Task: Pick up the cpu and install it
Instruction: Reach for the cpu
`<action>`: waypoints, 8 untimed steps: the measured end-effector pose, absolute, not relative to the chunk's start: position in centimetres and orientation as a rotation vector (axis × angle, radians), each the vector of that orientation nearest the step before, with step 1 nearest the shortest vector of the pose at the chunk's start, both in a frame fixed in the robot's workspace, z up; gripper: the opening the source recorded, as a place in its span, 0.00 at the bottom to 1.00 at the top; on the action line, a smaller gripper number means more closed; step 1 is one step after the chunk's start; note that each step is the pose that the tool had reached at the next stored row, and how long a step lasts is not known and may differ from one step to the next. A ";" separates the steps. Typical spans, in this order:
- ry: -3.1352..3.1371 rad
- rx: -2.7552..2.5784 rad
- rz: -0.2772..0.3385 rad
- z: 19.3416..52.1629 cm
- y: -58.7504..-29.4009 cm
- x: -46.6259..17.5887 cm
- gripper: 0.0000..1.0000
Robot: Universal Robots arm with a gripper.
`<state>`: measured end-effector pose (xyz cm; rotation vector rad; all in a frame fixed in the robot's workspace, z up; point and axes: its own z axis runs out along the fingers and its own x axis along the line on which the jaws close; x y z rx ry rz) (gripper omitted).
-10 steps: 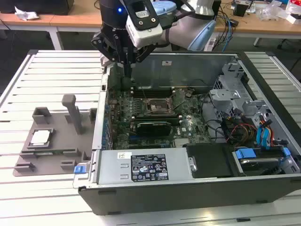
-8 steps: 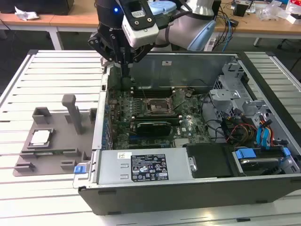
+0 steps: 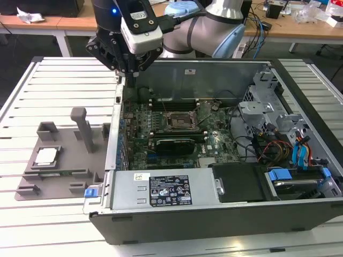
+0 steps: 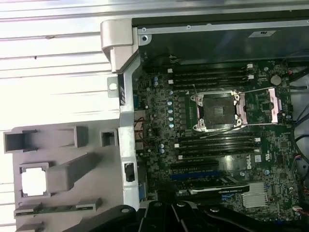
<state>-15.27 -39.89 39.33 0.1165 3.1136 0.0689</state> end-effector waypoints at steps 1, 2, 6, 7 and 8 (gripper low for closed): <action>3.114 0.117 0.069 39.3 -39.9 -15.6 0.11; 3.114 0.117 0.069 39.3 -39.9 -15.8 0.11; 3.114 0.117 0.069 39.3 -39.9 -17.7 0.11; 3.114 0.117 0.069 39.3 -39.9 -18.1 0.11; 3.114 0.117 0.069 39.3 -39.9 -18.3 0.11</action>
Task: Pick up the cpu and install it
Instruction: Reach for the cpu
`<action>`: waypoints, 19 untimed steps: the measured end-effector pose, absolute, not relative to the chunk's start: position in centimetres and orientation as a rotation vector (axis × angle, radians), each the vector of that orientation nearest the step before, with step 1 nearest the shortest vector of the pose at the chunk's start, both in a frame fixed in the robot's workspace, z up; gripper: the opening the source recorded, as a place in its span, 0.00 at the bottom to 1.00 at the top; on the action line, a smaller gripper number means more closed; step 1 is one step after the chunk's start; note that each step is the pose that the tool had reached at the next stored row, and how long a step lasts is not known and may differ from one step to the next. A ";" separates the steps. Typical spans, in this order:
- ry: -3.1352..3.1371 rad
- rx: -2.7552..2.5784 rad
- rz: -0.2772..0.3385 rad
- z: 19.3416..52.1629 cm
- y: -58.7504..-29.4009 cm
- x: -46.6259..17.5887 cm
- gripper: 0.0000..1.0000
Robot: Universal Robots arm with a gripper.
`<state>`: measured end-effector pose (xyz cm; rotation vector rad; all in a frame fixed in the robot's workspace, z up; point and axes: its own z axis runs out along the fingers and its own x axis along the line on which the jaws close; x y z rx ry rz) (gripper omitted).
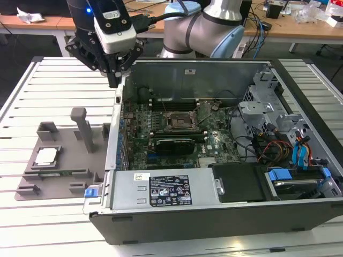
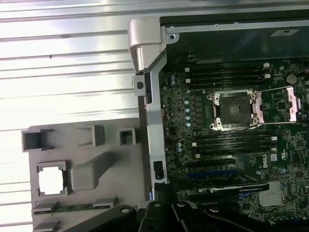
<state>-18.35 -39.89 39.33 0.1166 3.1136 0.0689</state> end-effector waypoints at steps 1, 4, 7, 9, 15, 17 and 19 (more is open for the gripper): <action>3.114 0.117 0.069 39.3 -39.9 -18.6 0.11; 3.114 0.117 0.069 39.3 -39.9 -19.8 0.11; 3.114 0.117 0.069 39.3 -39.9 -20.4 0.11; 3.114 0.117 0.069 39.3 -39.9 -20.9 0.11; 3.114 0.117 0.069 39.3 -39.9 -22.3 0.11; 3.114 0.117 0.069 39.3 -39.9 -23.0 0.11; 3.114 0.117 0.069 39.3 -39.9 -23.4 0.11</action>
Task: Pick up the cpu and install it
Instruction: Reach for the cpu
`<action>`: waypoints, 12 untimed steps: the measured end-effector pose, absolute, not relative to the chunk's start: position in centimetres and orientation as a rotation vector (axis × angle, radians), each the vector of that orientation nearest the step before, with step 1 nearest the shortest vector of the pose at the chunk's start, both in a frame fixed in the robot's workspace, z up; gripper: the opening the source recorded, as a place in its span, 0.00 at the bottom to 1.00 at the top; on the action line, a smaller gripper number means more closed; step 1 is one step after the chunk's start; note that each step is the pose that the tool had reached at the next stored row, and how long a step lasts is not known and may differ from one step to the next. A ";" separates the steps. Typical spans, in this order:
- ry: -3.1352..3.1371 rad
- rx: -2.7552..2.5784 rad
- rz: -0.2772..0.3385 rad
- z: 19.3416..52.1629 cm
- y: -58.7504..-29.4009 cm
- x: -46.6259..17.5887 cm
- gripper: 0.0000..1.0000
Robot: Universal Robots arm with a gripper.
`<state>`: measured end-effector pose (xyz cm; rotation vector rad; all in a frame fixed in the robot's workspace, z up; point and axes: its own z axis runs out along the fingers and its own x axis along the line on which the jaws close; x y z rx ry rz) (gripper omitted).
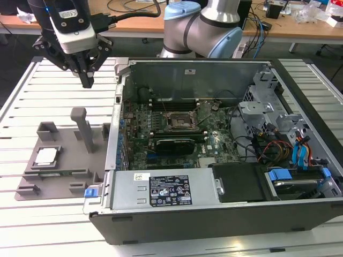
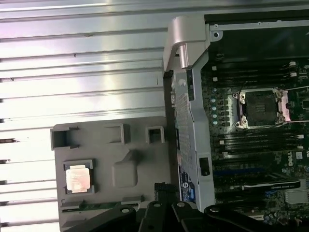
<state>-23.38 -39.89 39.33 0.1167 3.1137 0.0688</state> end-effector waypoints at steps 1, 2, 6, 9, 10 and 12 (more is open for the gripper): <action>3.114 0.117 0.069 39.3 -39.9 -23.6 0.11; 3.114 0.117 0.069 39.3 -39.9 -23.9 0.11; 3.114 0.116 0.069 39.3 -39.9 -24.8 0.11; 3.114 0.117 0.069 39.3 -39.9 -25.5 0.11; 3.114 0.117 0.069 39.3 -39.9 -25.7 0.11; 3.114 0.117 0.069 39.3 -39.9 -26.2 0.11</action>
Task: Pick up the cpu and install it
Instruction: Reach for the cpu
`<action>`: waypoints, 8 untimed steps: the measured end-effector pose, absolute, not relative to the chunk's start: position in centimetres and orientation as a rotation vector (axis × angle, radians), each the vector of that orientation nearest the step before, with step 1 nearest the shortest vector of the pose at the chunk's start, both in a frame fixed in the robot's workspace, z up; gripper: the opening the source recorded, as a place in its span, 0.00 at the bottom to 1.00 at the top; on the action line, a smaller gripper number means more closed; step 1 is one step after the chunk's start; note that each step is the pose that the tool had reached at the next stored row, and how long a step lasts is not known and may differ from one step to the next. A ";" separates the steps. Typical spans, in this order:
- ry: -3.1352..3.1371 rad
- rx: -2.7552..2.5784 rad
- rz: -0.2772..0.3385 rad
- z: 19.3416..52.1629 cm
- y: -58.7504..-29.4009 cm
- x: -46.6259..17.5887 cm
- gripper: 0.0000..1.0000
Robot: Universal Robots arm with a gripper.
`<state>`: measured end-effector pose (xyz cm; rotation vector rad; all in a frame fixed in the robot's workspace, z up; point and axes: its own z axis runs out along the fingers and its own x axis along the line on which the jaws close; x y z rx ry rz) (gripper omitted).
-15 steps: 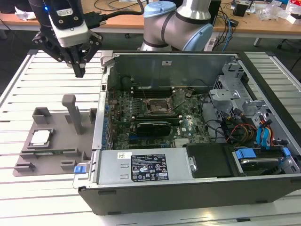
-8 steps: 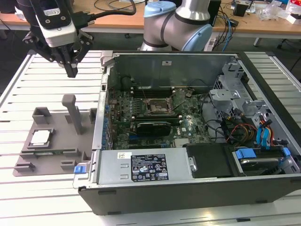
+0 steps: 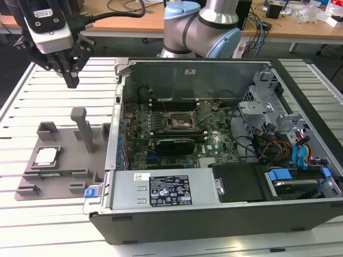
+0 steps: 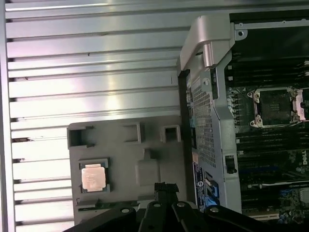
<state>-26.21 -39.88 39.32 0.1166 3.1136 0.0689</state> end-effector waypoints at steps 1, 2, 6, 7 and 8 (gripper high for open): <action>3.114 0.117 0.069 39.3 -39.9 -26.4 0.11; 3.114 0.117 0.069 39.3 -39.9 -26.5 0.11; 3.114 0.117 0.069 39.3 -39.9 -27.3 0.11; 3.114 0.117 0.069 39.3 -39.9 -27.4 0.11; 3.114 0.117 0.069 39.3 -39.9 -27.7 0.11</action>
